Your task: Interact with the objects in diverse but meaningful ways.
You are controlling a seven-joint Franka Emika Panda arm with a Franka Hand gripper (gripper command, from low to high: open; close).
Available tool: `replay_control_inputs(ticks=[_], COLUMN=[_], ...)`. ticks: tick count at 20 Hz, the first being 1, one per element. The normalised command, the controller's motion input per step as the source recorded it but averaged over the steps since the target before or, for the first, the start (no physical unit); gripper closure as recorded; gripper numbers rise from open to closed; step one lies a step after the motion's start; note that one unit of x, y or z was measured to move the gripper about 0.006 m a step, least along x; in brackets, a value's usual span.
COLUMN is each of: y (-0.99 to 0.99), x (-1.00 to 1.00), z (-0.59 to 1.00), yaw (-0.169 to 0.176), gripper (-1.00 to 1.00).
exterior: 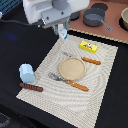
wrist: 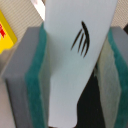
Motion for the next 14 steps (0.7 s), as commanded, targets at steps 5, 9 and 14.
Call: replay_control_inputs(ticks=[5,9,14], y=[-0.06,-0.2,-0.14], x=[0.93,0.73,0.55], z=[-0.09,-0.19,-0.24], yaw=[0.0,-0.003,0.0], gripper=[1.0,1.0,1.0])
